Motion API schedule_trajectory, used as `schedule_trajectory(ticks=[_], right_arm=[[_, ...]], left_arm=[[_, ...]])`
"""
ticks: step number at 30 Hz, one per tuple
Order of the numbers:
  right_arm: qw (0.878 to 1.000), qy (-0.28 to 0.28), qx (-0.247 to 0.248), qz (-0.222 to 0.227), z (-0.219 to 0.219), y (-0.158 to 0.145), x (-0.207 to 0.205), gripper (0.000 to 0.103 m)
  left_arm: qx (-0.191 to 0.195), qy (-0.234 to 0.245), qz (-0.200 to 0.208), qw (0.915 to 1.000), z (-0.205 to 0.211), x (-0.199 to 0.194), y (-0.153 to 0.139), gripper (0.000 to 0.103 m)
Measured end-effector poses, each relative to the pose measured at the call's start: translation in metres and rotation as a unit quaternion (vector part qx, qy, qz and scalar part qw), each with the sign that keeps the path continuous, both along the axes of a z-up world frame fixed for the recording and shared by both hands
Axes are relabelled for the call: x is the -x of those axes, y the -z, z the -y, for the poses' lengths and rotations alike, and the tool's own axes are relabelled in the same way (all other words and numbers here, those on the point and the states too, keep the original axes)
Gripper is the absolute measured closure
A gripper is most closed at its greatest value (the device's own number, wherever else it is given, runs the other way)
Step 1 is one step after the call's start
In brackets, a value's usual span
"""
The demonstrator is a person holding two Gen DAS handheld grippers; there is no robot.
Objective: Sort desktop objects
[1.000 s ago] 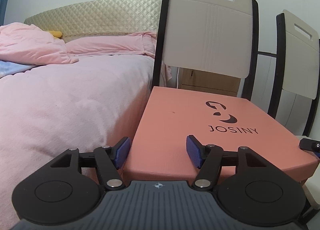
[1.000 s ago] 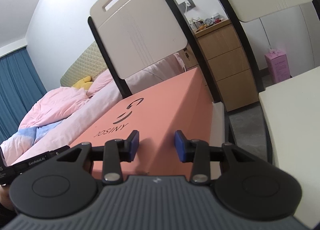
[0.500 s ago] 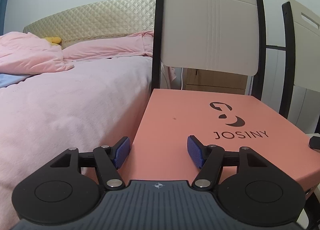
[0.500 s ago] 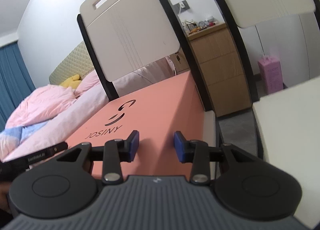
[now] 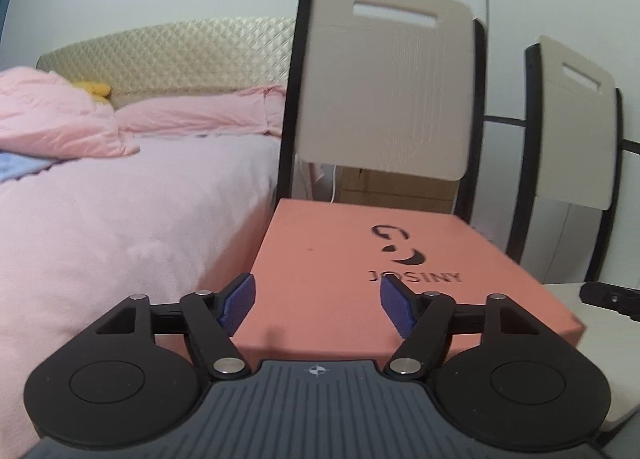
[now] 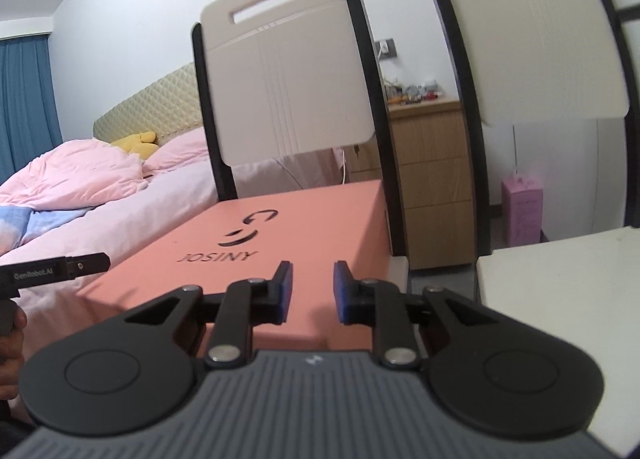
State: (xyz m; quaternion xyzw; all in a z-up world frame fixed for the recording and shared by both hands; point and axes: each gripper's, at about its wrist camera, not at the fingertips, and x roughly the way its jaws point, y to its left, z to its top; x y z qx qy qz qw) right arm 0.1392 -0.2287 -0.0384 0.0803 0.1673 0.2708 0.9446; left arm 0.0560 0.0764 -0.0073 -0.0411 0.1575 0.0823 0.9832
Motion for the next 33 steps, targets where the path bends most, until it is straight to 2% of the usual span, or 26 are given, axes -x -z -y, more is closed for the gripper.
schedule_trajectory(ticks=[4,12,19,23,25,29,33], right_arm=[[1.000,0.002,-0.011,0.012,0.003,-0.009,0.028,0.078],[0.999,0.010,-0.022,0.042,0.005,-0.015,0.082,0.077],[0.998,0.015,-0.023,0.063,0.001,-0.009,0.113,0.049],[0.997,0.011,-0.022,0.067,-0.004,-0.005,0.122,0.042],[0.997,0.015,-0.015,0.071,-0.006,-0.002,0.125,0.032],[0.998,0.017,-0.006,0.068,-0.011,0.004,0.125,0.024],[0.997,0.018,0.000,0.073,-0.016,0.005,0.123,0.010]], left_arm=[[-0.009,0.011,0.023,0.9996,0.015,0.032,-0.014,0.013],[-0.012,0.004,0.054,0.9984,0.028,0.079,-0.017,0.003],[-0.031,-0.010,0.066,0.9973,0.030,0.090,-0.006,0.002],[-0.039,-0.020,0.079,0.9959,0.026,0.097,-0.002,0.000],[-0.044,-0.025,0.088,0.9948,0.024,0.102,-0.002,0.000],[-0.041,-0.045,0.092,0.9939,0.015,0.102,0.002,0.000],[-0.038,-0.051,0.087,0.9942,0.011,0.099,0.004,0.000]])
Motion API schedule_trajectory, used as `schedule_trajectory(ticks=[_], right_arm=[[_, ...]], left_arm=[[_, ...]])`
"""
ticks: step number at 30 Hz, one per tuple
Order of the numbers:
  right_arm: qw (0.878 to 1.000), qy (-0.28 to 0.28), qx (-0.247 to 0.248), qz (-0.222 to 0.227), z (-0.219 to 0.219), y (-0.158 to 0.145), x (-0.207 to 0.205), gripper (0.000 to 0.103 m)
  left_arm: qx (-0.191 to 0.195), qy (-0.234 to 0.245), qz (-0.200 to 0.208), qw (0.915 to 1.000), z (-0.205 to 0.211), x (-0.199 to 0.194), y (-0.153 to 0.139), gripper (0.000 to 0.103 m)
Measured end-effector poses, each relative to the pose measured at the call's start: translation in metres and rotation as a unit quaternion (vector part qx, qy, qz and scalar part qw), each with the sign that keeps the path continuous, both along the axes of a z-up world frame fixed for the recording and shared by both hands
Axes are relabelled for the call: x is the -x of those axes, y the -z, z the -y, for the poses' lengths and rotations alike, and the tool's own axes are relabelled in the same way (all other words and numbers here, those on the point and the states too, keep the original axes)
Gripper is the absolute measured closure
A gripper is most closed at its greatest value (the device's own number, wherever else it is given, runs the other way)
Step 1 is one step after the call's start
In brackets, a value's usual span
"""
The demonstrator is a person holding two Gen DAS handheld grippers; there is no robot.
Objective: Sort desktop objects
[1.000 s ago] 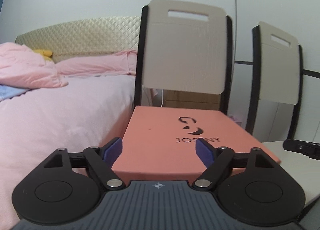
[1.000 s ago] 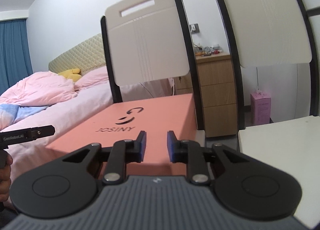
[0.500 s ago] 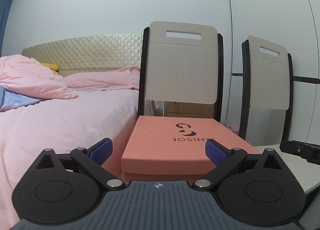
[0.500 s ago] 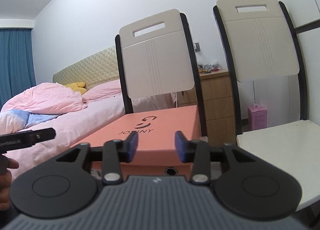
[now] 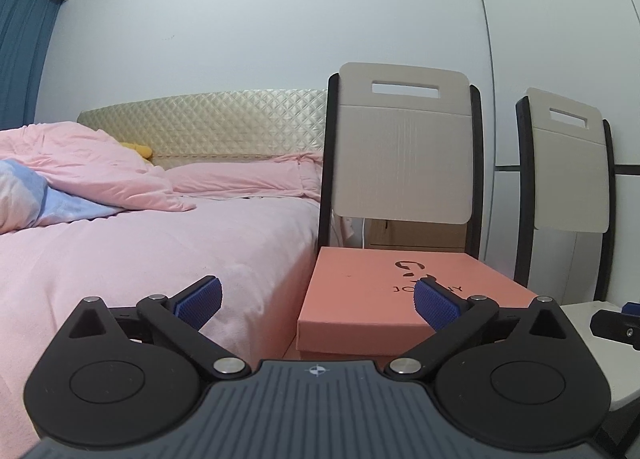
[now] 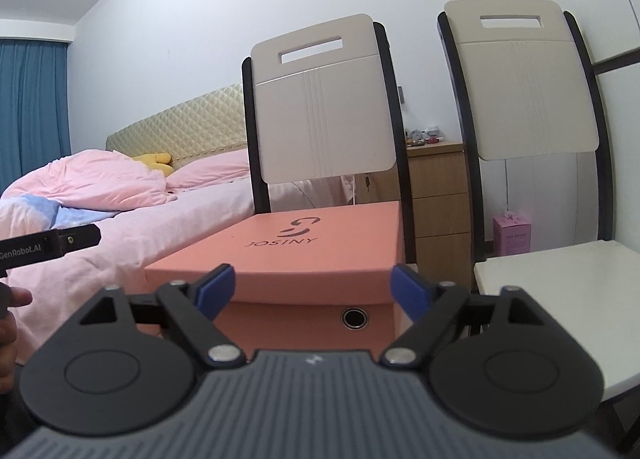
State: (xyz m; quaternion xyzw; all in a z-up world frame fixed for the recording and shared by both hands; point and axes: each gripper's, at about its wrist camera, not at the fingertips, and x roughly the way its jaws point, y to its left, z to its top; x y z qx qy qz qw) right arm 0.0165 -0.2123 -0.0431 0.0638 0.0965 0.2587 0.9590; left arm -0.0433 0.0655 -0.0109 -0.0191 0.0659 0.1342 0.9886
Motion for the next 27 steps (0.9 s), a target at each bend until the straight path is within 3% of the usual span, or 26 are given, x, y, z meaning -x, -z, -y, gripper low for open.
schedule_trajectory(ticks=[4,8,27], right_arm=[[1.000,-0.005,-0.007,0.003,-0.003,0.000,-0.002,0.006],[1.000,-0.004,-0.016,0.000,-0.006,0.001,-0.004,0.000],[1.000,0.023,0.001,-0.003,-0.013,0.005,-0.005,0.000]], left_arm=[[-0.013,0.003,-0.009,0.9999,0.003,-0.003,0.003,0.000],[-0.002,0.004,-0.010,0.9999,0.002,-0.004,0.009,0.000],[-0.014,0.003,-0.028,0.9995,0.007,-0.006,0.013,0.000]])
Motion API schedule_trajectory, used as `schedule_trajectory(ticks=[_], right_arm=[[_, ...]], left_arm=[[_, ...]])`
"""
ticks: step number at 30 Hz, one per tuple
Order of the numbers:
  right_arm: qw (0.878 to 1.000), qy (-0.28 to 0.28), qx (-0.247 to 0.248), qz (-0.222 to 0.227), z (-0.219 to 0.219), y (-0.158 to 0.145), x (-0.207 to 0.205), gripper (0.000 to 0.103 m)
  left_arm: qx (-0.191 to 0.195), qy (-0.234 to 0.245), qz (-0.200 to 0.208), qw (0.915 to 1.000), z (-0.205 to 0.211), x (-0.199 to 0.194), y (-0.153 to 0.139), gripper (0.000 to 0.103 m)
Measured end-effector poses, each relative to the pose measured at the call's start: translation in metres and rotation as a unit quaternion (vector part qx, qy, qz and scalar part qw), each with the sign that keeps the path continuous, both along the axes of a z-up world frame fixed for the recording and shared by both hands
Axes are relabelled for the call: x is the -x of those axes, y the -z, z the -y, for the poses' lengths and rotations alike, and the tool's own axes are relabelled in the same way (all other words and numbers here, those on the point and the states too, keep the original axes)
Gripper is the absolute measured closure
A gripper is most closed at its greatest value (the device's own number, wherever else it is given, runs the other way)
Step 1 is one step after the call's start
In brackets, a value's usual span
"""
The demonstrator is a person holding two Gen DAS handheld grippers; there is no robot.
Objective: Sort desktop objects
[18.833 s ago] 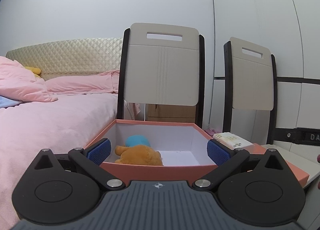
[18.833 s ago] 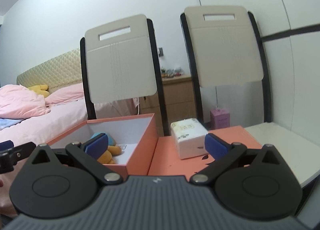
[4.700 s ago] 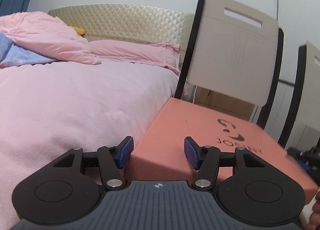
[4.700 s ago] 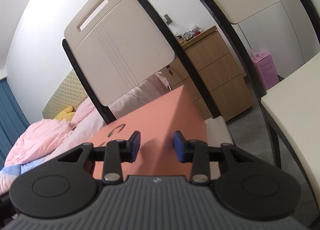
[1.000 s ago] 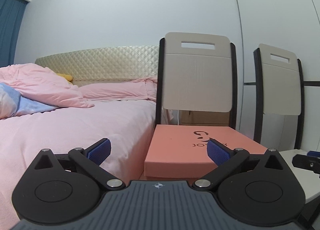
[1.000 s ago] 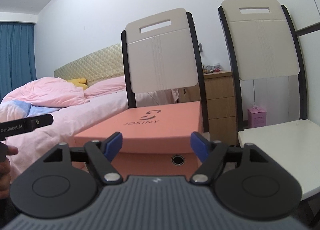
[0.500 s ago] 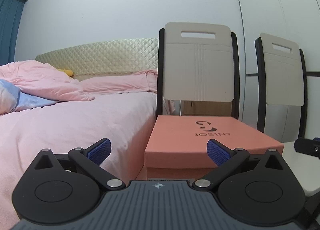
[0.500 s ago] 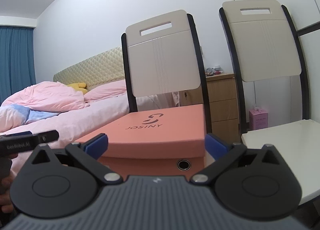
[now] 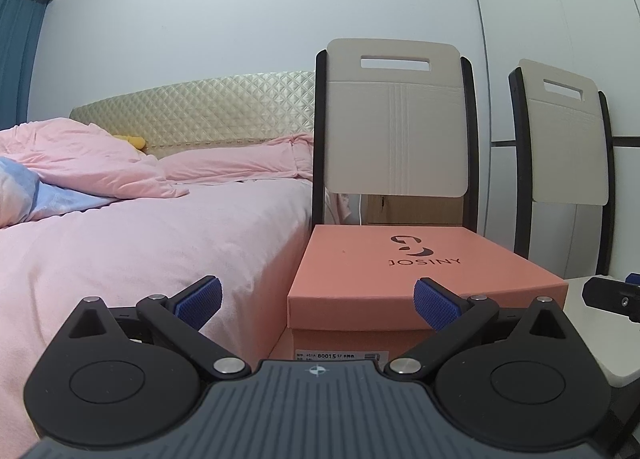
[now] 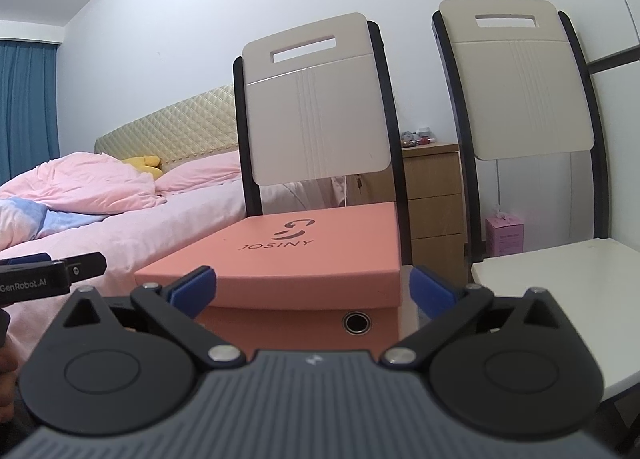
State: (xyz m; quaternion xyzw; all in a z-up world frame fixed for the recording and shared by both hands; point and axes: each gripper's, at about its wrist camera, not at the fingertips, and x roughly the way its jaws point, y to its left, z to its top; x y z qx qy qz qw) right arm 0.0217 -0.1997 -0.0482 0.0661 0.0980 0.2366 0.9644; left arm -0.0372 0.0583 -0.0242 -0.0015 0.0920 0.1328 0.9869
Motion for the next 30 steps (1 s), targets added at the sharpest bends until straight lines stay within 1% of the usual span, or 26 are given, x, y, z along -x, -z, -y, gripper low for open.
schedule_trajectory(ticks=[9,19,30], right_arm=[[1.000,0.012,0.005,0.005,0.0038,-0.0004,0.0025,0.000],[1.000,0.014,0.003,0.007,0.0062,-0.0004,0.0031,0.000],[1.000,0.019,0.012,0.006,0.0042,0.0000,0.0029,0.000]], left_arm=[[0.001,0.000,-0.002,1.0000,0.0005,-0.0007,0.0001,0.000],[-0.002,-0.001,-0.003,1.0000,0.0015,-0.0017,0.0004,0.000],[-0.003,-0.004,-0.004,1.0000,0.0018,-0.0033,-0.0003,0.000]])
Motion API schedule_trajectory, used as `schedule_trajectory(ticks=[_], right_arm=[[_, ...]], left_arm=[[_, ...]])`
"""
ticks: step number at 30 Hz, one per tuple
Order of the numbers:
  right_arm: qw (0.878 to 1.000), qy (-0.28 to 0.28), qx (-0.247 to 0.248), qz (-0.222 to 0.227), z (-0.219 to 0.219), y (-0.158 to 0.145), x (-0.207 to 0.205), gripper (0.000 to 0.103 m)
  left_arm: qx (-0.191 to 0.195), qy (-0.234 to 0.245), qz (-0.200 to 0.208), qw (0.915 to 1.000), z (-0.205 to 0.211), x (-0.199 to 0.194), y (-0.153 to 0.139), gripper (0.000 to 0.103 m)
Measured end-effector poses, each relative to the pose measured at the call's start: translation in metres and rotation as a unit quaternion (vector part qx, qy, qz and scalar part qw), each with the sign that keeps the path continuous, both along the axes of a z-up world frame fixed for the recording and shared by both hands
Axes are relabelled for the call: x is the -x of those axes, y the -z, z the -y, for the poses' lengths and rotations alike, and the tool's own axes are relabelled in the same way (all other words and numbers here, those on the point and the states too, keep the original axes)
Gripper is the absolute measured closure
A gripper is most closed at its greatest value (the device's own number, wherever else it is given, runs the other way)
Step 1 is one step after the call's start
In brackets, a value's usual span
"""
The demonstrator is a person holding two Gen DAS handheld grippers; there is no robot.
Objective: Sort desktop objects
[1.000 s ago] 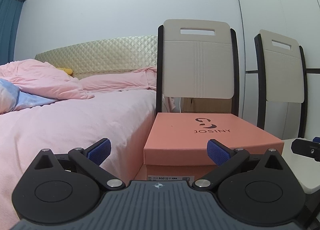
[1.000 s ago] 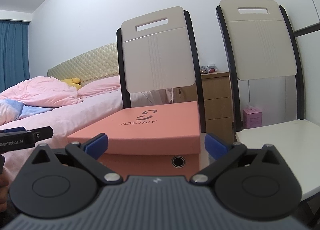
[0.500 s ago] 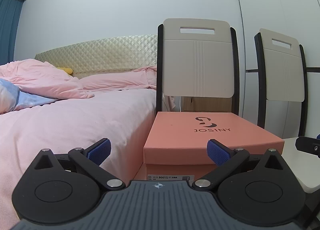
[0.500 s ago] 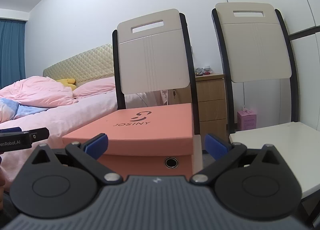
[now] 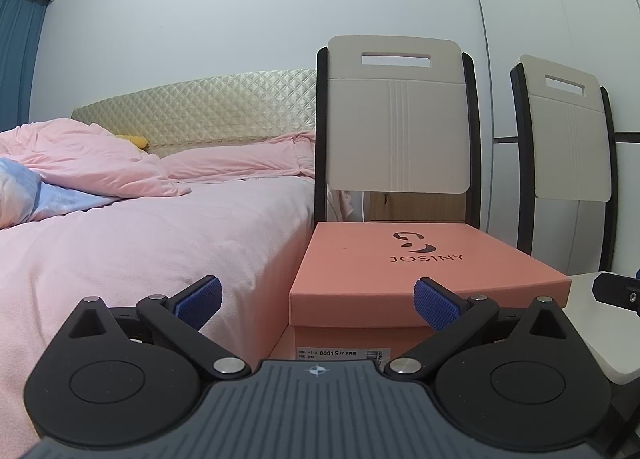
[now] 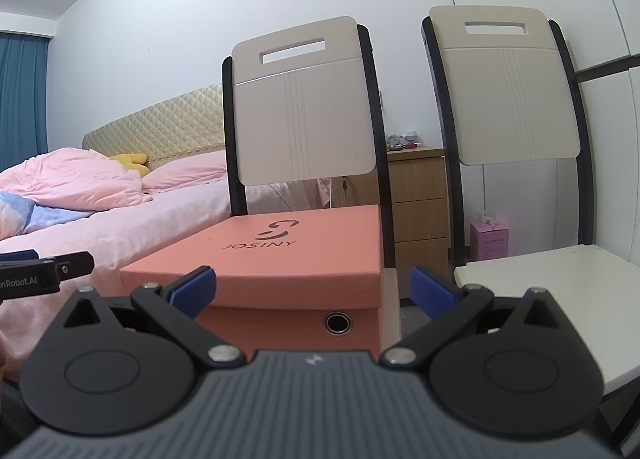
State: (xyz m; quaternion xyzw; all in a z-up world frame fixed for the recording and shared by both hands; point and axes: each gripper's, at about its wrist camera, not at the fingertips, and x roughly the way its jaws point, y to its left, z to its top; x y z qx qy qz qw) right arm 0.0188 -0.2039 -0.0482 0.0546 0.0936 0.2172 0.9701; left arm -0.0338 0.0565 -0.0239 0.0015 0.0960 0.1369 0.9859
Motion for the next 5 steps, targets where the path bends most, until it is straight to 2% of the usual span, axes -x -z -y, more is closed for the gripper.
schedule_trajectory(ticks=[5], right_arm=[[1.000,0.003,0.000,0.001,0.0010,0.0002,0.0008,0.000]], left_arm=[[-0.001,-0.002,-0.001,1.0000,0.0014,0.0000,-0.0018,0.000]])
